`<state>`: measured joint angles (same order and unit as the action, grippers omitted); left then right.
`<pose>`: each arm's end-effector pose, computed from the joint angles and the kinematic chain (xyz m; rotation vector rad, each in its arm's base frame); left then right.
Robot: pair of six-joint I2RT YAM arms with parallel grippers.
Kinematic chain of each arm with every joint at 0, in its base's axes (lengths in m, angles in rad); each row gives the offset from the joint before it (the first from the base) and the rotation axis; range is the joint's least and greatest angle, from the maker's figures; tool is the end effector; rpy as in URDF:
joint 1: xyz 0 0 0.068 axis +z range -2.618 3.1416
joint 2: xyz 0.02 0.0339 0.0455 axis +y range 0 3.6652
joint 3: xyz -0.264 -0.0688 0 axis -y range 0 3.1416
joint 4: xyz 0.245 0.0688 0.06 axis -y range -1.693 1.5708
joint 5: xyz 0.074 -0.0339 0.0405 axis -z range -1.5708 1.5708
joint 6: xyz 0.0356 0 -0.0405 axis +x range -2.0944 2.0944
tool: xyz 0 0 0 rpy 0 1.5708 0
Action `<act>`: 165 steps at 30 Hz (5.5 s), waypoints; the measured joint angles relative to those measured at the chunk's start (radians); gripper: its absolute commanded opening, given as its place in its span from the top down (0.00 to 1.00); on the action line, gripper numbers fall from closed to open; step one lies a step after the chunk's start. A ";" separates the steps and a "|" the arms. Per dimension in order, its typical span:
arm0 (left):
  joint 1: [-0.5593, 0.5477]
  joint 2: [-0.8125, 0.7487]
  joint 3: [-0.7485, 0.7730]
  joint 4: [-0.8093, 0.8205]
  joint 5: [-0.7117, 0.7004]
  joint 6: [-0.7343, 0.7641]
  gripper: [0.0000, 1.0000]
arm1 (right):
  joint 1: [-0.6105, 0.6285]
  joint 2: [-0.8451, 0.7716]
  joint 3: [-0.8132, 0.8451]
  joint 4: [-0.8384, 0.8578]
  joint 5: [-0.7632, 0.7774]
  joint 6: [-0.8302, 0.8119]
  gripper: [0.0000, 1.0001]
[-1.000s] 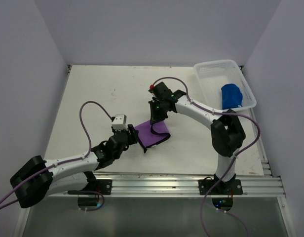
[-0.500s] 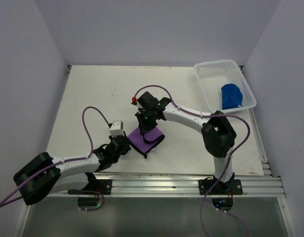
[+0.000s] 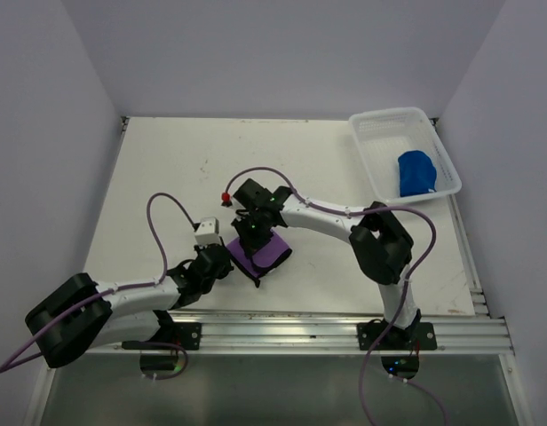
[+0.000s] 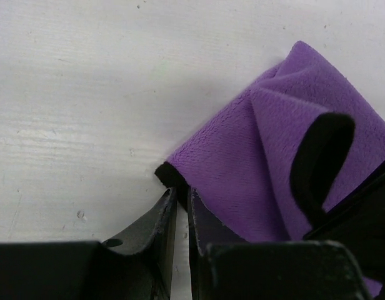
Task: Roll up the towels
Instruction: Fold the towel, then roll the towel
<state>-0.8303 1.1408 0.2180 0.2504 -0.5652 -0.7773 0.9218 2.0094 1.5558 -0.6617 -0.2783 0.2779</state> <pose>0.1403 -0.1252 0.1295 -0.2404 2.1268 -0.3086 0.2498 0.3455 0.2019 -0.9855 2.6632 0.6995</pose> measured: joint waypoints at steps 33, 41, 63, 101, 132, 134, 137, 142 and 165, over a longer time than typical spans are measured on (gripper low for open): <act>0.038 -0.257 0.011 -0.173 0.000 0.006 0.64 | -0.291 -0.274 -0.257 0.219 -0.073 0.134 0.42; 0.044 -0.367 0.103 -0.274 0.001 0.016 0.77 | -0.280 -0.209 -0.355 0.295 -0.134 0.168 0.47; 0.084 0.245 0.180 0.146 0.252 0.080 1.00 | -0.303 -0.220 -0.579 0.492 -0.198 0.237 0.42; 0.184 0.311 0.153 0.263 0.401 0.060 1.00 | 0.079 -0.446 -0.731 0.471 0.460 0.078 1.00; 0.449 0.259 0.074 0.615 1.006 -0.077 0.94 | 0.472 -0.037 -0.398 0.122 1.239 0.006 1.00; 0.449 0.330 0.074 0.703 1.070 -0.106 0.95 | 0.481 -0.021 -0.388 0.110 1.257 0.000 1.00; 0.448 0.404 0.075 0.800 1.138 -0.139 0.95 | 0.492 0.002 -0.372 0.092 1.278 -0.009 1.00; 0.426 0.460 0.118 0.851 1.173 -0.159 0.95 | 0.500 0.027 -0.351 0.071 1.293 -0.033 1.00; 0.324 0.688 0.281 0.594 0.994 -0.043 1.00 | 0.505 0.056 -0.327 0.047 1.313 -0.055 0.70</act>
<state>-0.5060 1.8286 0.4992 0.8448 0.4286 -0.8200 1.4269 2.0655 1.2293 -0.6151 1.0344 0.2226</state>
